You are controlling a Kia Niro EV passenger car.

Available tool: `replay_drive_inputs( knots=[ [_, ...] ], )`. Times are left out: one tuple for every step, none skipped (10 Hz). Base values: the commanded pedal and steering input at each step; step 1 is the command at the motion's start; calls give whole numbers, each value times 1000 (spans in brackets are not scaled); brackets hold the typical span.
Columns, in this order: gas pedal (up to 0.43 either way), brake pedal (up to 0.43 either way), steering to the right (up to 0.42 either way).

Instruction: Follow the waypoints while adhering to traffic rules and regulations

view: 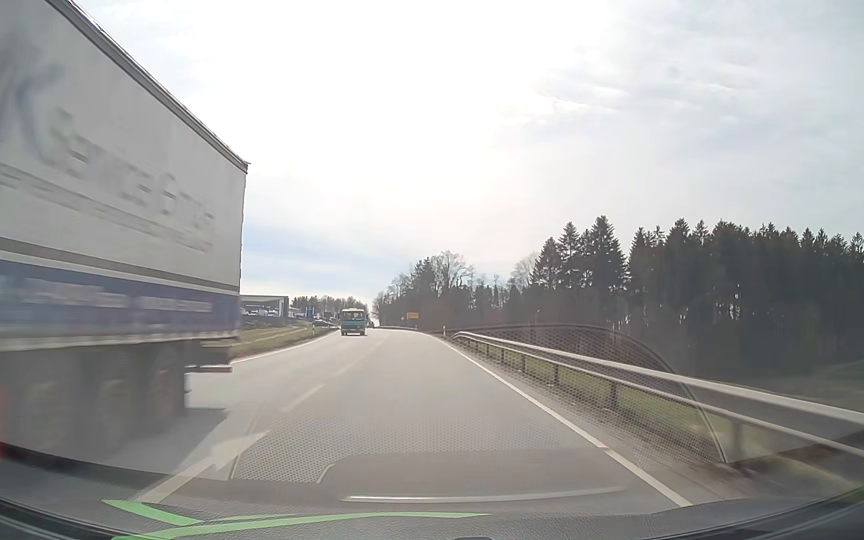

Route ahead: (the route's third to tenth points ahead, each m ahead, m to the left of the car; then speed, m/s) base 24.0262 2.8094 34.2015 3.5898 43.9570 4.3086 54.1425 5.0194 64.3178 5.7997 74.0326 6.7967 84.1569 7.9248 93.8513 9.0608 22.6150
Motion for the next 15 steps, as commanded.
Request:
replay_drive_inputs(
  knots=[
    [248, 0, -8],
    [248, 0, -6],
    [248, 0, -5],
    [248, 0, -5],
    [248, 0, -4],
    [248, 0, -4],
    [248, 0, -4],
    [248, 0, -4],
    [248, 0, -4],
    [248, 0, -4],
    [248, 0, -4],
    [248, 0, -4],
    [248, 0, -4],
    [248, 0, -4],
    [248, 0, -4]
  ],
)
